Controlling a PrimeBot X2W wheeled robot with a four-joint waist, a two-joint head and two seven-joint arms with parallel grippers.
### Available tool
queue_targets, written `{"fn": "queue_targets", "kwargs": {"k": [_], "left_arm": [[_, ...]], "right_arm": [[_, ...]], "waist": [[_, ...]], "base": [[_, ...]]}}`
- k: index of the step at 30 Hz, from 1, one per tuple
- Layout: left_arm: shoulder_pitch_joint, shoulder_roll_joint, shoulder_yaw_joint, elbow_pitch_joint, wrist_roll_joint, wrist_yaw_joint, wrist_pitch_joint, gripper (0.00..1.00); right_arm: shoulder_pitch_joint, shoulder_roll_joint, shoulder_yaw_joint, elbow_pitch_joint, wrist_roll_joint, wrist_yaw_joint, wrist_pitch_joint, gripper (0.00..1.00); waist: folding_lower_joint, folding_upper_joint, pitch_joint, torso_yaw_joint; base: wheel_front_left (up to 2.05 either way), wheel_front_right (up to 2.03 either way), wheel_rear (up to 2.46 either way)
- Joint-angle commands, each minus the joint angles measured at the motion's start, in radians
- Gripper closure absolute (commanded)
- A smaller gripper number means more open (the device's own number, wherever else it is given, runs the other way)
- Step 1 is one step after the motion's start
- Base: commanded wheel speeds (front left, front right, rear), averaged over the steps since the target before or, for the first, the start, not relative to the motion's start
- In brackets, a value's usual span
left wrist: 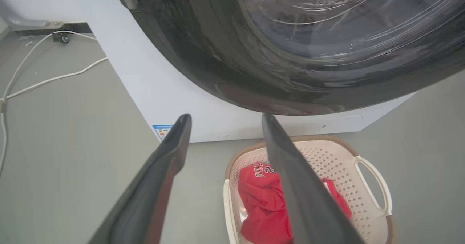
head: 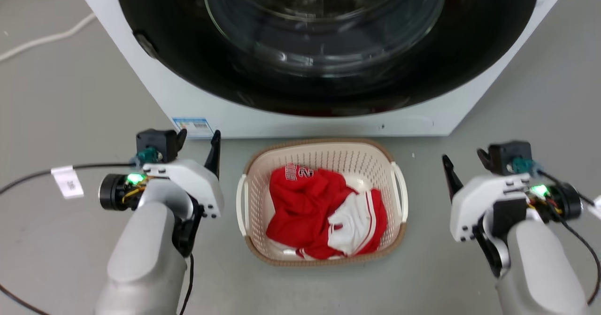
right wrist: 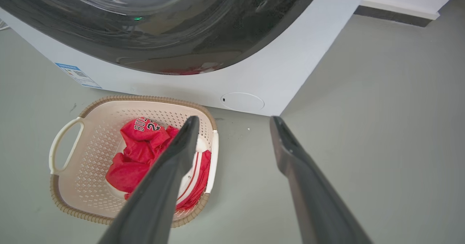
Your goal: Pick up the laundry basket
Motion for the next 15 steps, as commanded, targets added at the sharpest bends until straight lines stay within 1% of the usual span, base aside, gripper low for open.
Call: {"fn": "queue_targets", "kwargs": {"k": [1, 9, 13, 15], "left_arm": [[-0.047, 0.007, -0.008, 0.043, -0.016, -0.007, 0.019, 0.00], [-0.192, 0.029, -0.052, 0.236, -0.079, -0.018, 0.100, 0.00], [-0.240, 0.038, -0.093, 0.312, -0.130, -0.019, 0.138, 0.00], [-0.260, 0.042, -0.122, 0.342, -0.153, -0.018, 0.156, 0.00]], "right_arm": [[-0.051, 0.003, 0.012, 0.037, 0.015, -0.001, 0.018, 0.00], [-0.212, 0.003, 0.058, 0.210, 0.039, -0.001, 0.078, 0.00], [-0.288, 0.003, 0.093, 0.311, 0.051, -0.001, 0.109, 0.00], [-0.323, 0.003, 0.113, 0.361, 0.075, -0.001, 0.116, 0.00]], "waist": [[-0.0002, 0.0000, 0.079, -0.013], [-0.0002, 0.0000, 0.219, -0.025], [-0.0002, 0.0000, 0.269, -0.038], [-0.0002, 0.0000, 0.292, -0.042]], "base": [[0.00, 0.00, 0.00], [0.00, 0.00, 0.00], [0.00, 0.00, 0.00], [0.00, 0.00, 0.00]]}}
